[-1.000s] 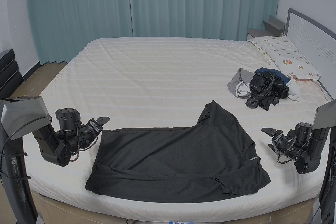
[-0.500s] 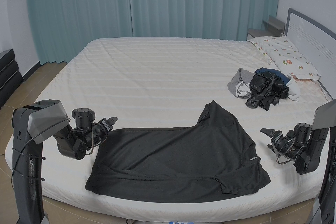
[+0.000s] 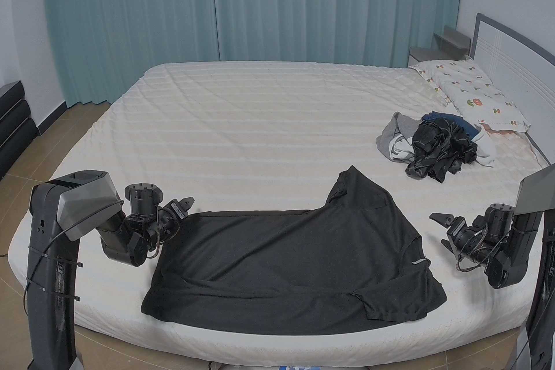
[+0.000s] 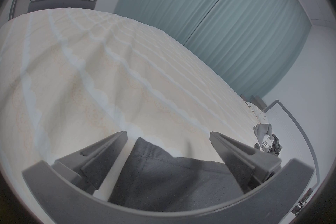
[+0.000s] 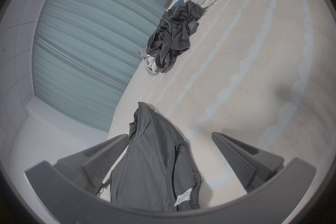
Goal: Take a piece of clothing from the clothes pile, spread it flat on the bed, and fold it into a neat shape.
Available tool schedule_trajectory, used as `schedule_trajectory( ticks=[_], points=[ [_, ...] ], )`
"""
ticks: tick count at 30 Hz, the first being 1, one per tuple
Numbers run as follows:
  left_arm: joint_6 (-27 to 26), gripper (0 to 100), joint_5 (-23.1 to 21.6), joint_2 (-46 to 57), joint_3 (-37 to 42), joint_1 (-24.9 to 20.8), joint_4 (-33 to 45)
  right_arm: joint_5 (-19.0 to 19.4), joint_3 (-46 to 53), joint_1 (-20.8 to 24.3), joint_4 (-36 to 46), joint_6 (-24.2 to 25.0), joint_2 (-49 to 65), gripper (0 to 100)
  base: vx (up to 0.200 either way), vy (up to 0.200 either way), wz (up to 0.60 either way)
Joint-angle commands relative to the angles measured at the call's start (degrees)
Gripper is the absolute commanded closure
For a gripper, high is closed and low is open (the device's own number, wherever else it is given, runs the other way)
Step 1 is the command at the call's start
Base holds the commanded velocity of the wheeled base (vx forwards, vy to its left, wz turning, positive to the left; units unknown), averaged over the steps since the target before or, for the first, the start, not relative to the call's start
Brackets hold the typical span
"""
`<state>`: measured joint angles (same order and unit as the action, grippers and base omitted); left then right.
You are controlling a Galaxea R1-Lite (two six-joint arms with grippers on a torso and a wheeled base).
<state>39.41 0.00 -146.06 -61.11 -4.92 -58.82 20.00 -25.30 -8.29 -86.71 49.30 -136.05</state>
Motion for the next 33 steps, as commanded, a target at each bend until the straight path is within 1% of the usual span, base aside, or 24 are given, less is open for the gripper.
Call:
schedule_trajectory(
  ticks=[1,5,10,11,13,15,18,20,21,23,24,25,26,27,28,29,30,31,33],
  points=[
    [-0.04,100,0.00,0.60,1.17,-0.44,0.11,0.03,0.07,0.03,-0.04,0.01,-0.10,0,0.000,0.000,0.00],
    [-2.76,100,0.70,1.12,2.75,-0.79,-0.86,-0.05,-0.02,0.38,-0.04,-0.08,-0.01,0,0.000,0.000,0.00],
    [-2.94,100,2.29,1.39,3.10,-0.61,-2.70,-0.05,-0.10,0.64,-0.04,-0.43,0.52,0,0.000,0.000,0.00],
    [-2.94,100,3.87,1.83,3.19,-0.35,-4.37,-0.32,-0.28,1.52,-0.12,-0.70,1.40,0,0.000,0.000,0.00],
    [-2.94,100,4.75,2.27,3.46,-0.17,-5.16,-1.55,-0.37,2.58,-0.04,-0.78,2.01,0,0.000,0.000,0.00],
    [-2.94,100,4.92,2.79,4.33,0.09,-5.78,-2.95,-0.81,4.42,0.32,-0.96,2.37,0,0.000,0.000,0.00],
    [-2.59,100,5.01,3.67,4.60,0.44,-6.48,-3.13,-1.60,7.32,1.19,-1.49,3.42,0,0.000,0.000,0.00],
    [-2.50,100,5.01,3.94,4.69,0.53,-6.48,-3.13,-1.60,7.85,1.55,-1.75,3.68,0,0.000,0.000,0.00],
    [-2.23,100,4.92,4.29,5.13,0.88,-6.40,-3.13,-3.27,9.34,3.92,-3.77,4.56,0,0.000,0.000,0.00],
    [-2.15,100,4.75,4.38,5.74,1.15,-6.40,-3.13,-6.87,10.14,8.40,-7.20,5.27,0,0.000,0.000,0.00],
    [-2.06,100,4.75,4.38,5.83,1.15,-6.40,-3.13,-9.07,10.49,11.13,-8.52,5.27,0,0.000,0.000,0.00],
    [-1.97,100,4.75,4.38,5.83,1.15,-6.40,-3.22,-9.95,10.57,12.09,-8.87,5.27,0,0.000,0.000,0.00],
    [-1.53,100,4.75,4.38,5.92,1.15,-6.40,-3.83,-15.49,11.45,18.33,-10.63,4.83,0,0.000,0.000,0.00],
    [-1.18,100,4.75,4.46,6.09,1.15,-6.40,-4.45,-18.21,11.72,20.97,-10.98,4.47,0,0.000,0.000,0.00],
    [-1.18,100,4.75,4.46,6.09,1.15,-6.40,-4.45,-18.21,11.72,20.97,-10.98,4.47,0,0.000,0.000,0.00],
    [0.40,100,4.57,4.82,6.71,1.15,-6.40,-6.56,-25.59,12.42,27.56,-11.51,3.07,0,0.000,0.000,0.00],
    [1.19,100,4.31,5.08,6.97,1.15,-6.31,-7.61,-30.16,12.95,31.43,-11.95,1.57,0,0.000,0.000,0.00],
    [1.81,100,4.13,5.25,7.06,1.23,-6.04,-7.88,-34.21,13.39,34.94,-13.70,-0.18,0,0.000,0.000,0.00],
    [1.90,100,4.04,5.17,7.06,1.23,-6.04,-7.88,-35.44,13.39,36.00,-14.67,-0.80,0,0.000,0.000,0.00]
  ],
)
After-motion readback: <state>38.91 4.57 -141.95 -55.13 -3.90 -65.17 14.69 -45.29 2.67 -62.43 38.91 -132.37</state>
